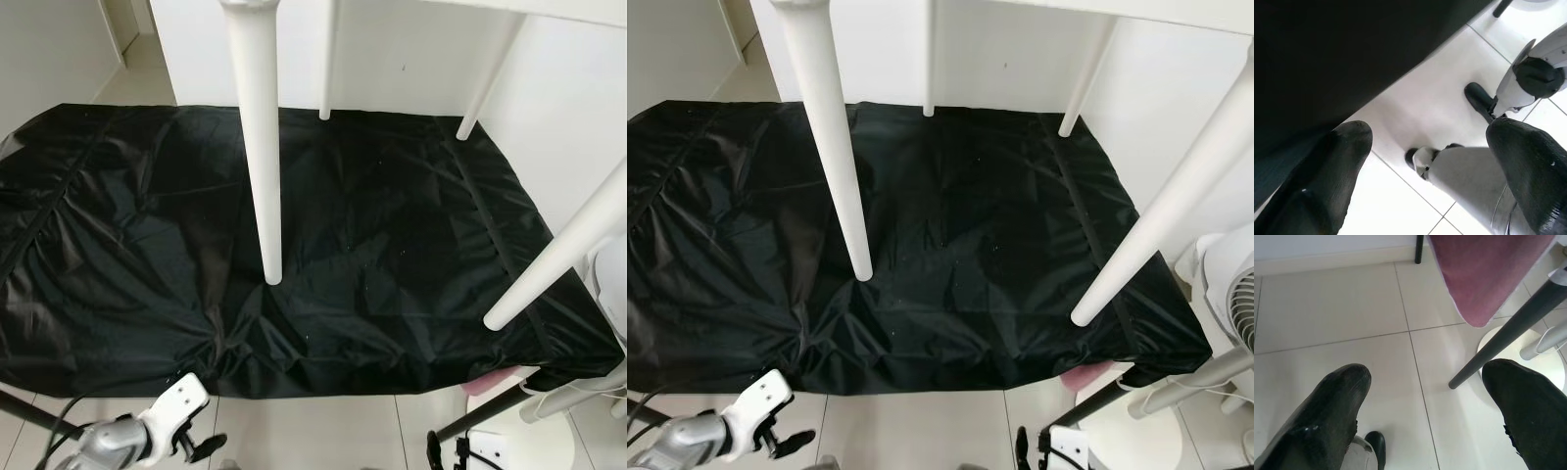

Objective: Building children table

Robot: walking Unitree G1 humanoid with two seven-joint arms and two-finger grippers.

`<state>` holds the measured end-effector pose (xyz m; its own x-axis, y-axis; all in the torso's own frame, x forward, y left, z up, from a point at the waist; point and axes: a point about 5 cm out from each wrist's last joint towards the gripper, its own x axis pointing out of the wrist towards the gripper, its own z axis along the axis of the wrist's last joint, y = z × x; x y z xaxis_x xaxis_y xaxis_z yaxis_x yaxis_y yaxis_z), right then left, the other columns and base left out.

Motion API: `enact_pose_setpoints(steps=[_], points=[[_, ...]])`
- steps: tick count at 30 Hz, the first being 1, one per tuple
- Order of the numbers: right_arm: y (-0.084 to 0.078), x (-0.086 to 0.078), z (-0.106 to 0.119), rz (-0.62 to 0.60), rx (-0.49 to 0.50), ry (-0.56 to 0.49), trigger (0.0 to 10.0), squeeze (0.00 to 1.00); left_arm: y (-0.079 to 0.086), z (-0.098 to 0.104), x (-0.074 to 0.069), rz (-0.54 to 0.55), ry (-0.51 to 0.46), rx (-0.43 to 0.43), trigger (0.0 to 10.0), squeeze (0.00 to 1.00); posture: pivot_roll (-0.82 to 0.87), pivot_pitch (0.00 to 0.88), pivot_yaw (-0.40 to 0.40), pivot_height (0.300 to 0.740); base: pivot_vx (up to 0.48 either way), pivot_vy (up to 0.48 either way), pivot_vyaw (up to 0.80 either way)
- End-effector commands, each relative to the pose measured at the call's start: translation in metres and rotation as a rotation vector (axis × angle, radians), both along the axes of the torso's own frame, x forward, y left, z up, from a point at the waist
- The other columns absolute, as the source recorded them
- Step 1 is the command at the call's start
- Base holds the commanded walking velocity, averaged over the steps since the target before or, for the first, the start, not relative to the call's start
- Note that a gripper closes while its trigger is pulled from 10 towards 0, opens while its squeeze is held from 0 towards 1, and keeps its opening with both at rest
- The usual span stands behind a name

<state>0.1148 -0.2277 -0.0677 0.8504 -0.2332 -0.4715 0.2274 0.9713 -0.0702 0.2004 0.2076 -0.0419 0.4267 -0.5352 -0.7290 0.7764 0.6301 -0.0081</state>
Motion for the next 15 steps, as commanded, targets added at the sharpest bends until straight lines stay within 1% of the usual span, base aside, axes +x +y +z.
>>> enact_pose_setpoints(steps=[1, 2, 3, 4, 5, 6, 7, 8, 9, 10, 11, 13, 14, 15], points=[[-0.001, -0.006, -0.005, -0.038, 0.019, 0.042, 10.0, 0.0, 0.001, -0.006, 0.0, 0.038, 0.026, 0.056, 10.0, 0.0, 0.08, 0.025, -0.02, 0.74, 0.0, 0.0, 0.0], [-0.001, -0.006, -0.005, -0.038, 0.019, 0.042, 10.0, 0.0, 0.001, -0.006, 0.0, 0.038, 0.026, 0.056, 10.0, 0.0, 0.08, 0.025, -0.02, 0.74, 0.0, 0.0, 0.0], [-0.002, -0.005, -0.006, -0.045, 0.024, 0.055, 10.0, 0.0, -0.004, -0.008, 0.003, 0.054, 0.034, 0.066, 10.0, 0.0, 0.07, 0.023, -0.022, 0.74, 0.0, 0.0, 0.0], [-0.002, -0.003, -0.008, -0.053, 0.029, 0.071, 10.0, 0.0, 0.001, -0.017, -0.008, 0.103, 0.061, 0.105, 10.0, 0.0, 0.07, 0.02, -0.022, 0.74, 0.0, 0.0, 0.0], [-0.002, -0.003, -0.008, -0.053, 0.029, 0.071, 10.0, 0.0, 0.001, -0.017, -0.008, 0.103, 0.061, 0.105, 10.0, 0.0, 0.07, 0.02, -0.022, 0.74, 0.0, 0.0, 0.0], [-0.002, -0.001, -0.009, -0.058, 0.034, 0.082, 10.0, 0.0, 0.004, -0.023, -0.017, 0.138, 0.076, 0.125, 10.0, 0.0, 0.07, 0.018, -0.023, 0.74, 0.0, 0.0, 0.0], [-0.002, -0.001, -0.009, -0.058, 0.034, 0.082, 10.0, 0.0, 0.004, -0.023, -0.017, 0.138, 0.076, 0.125, 10.0, 0.0, 0.07, 0.018, -0.023, 0.74, 0.0, 0.0, 0.0], [-0.002, 0.002, -0.01, -0.071, 0.042, 0.098, 10.0, 0.0, 0.007, -0.028, -0.022, 0.195, 0.091, 0.147, 10.0, 0.0, 0.06, 0.019, -0.022, 0.74, 0.0, 0.0, 0.0], [-0.002, 0.004, -0.011, -0.08, 0.049, 0.113, 10.0, 0.0, 0.008, -0.03, -0.024, 0.245, 0.098, 0.162, 10.0, 0.0, 0.06, 0.018, -0.022, 0.74, 0.0, 0.0, 0.0], [-0.002, 0.004, -0.011, -0.08, 0.049, 0.113, 10.0, 0.0, 0.008, -0.03, -0.024, 0.245, 0.098, 0.162, 10.0, 0.0, 0.06, 0.018, -0.022, 0.74, 0.0, 0.0, 0.0], [-0.002, 0.006, -0.012, -0.086, 0.054, 0.123, 10.0, 0.0, 0.007, -0.031, -0.022, 0.274, 0.099, 0.17, 10.0, 0.0, 0.06, 0.019, -0.023, 0.74, 0.0, 0.0, 0.0], [-0.002, 0.006, -0.012, -0.086, 0.054, 0.123, 10.0, 0.0, 0.007, -0.031, -0.022, 0.274, 0.099, 0.17, 10.0, 0.0, 0.06, 0.019, -0.023, 0.74, 0.0, 0.0, 0.0], [-0.001, 0.009, -0.013, -0.089, 0.062, 0.134, 10.0, 0.0, 0.006, -0.031, -0.019, 0.296, 0.089, 0.197, 10.0, 0.0, 0.05, 0.024, -0.022, 0.74, 0.0, 0.0, 0.0], [-0.001, 0.009, -0.013, -0.089, 0.062, 0.134, 10.0, 0.0, 0.006, -0.031, -0.019, 0.296, 0.089, 0.197, 10.0, 0.0, 0.05, 0.024, -0.022, 0.74, 0.0, 0.0, 0.0]])
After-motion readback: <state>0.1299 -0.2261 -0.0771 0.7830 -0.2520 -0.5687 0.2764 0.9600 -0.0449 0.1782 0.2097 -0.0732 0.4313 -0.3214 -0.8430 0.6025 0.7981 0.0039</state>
